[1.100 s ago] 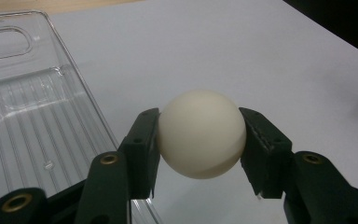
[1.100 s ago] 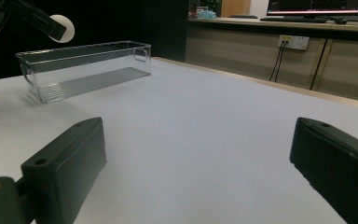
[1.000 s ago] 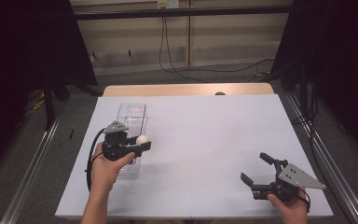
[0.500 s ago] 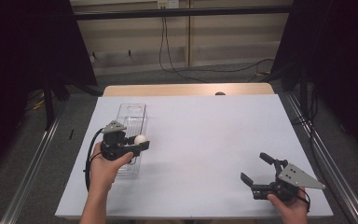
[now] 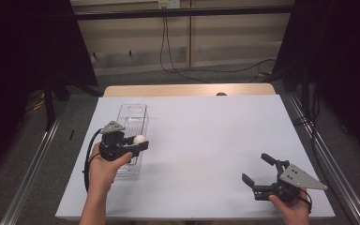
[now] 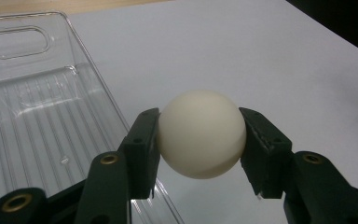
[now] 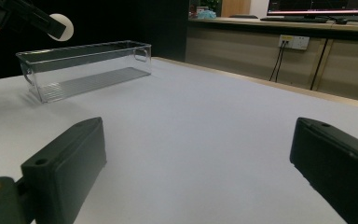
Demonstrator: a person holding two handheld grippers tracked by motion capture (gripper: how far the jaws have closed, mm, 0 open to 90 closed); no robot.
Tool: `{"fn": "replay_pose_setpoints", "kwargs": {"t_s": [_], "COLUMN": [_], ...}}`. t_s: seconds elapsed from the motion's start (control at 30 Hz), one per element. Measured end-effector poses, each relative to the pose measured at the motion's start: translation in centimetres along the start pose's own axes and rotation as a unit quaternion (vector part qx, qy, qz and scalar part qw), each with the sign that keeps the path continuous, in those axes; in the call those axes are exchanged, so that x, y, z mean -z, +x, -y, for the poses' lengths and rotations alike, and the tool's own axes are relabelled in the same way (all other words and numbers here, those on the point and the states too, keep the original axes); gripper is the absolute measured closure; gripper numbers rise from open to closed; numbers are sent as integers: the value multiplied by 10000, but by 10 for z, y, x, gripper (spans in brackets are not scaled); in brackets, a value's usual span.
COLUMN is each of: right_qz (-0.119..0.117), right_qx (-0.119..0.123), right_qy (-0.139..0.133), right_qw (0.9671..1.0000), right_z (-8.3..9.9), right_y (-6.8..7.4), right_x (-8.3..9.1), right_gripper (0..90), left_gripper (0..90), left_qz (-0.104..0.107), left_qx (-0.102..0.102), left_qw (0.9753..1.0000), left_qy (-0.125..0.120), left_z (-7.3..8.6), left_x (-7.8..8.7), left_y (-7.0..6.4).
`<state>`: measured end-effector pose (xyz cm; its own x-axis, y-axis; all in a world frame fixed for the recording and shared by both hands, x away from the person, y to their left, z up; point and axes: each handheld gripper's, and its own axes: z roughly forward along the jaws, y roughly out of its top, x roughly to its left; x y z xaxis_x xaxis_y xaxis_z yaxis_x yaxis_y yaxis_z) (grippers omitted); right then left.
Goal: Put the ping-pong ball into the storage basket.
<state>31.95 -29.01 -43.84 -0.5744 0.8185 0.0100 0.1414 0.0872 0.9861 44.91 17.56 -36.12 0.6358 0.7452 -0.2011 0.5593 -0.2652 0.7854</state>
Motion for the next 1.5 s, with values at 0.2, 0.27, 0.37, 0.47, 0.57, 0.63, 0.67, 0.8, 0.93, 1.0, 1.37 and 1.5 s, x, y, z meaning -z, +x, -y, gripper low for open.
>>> {"fn": "replay_pose_setpoints", "kwargs": {"t_s": [0.2,0.27,0.37,0.47,0.57,0.63,0.67,0.8,0.93,1.0,1.37,1.5], "right_qz": [3,3,-8,-1,4,14,3,3,4,10,-11,-7], "right_qx": [0,1,11,2,10,-8,8,12,12,-7,18,11], "right_qy": [-4,-3,-4,-2,-6,-16,-6,-6,-3,-5,-6,-12], "right_qw": [10000,10000,10000,10000,10000,10000,10000,10000,10000,10000,10000,10000], "right_z": [0,0,0,0,0,0,0,0,0,0,0,0], "right_y": [0,0,0,0,0,0,0,0,0,0,0,0], "right_x": [0,0,0,0,0,0,0,0,0,0,0,0], "right_gripper": [29,29,29,29,29,29,29,29,29,29,29,29], "left_gripper": [511,510,511,511,510,510,510,510,510,511,511,510], "left_qz": [-31,-13,-22,-42,-74,-80,-59,-127,-128,-138,-191,-205], "left_qx": [31,88,72,64,45,50,39,37,61,54,52,28], "left_qw": [10000,10000,10000,10000,10000,10000,10000,9999,9999,9999,9998,9998], "left_qy": [13,-36,-27,-35,-6,4,15,30,12,7,-5,2], "left_z": [1,1,1,1,2,2,2,2,3,3,3,3], "left_x": [0,-1,-1,0,0,0,0,0,1,1,3,3], "left_y": [2,2,2,3,4,4,5,6,7,7,9,10]}}
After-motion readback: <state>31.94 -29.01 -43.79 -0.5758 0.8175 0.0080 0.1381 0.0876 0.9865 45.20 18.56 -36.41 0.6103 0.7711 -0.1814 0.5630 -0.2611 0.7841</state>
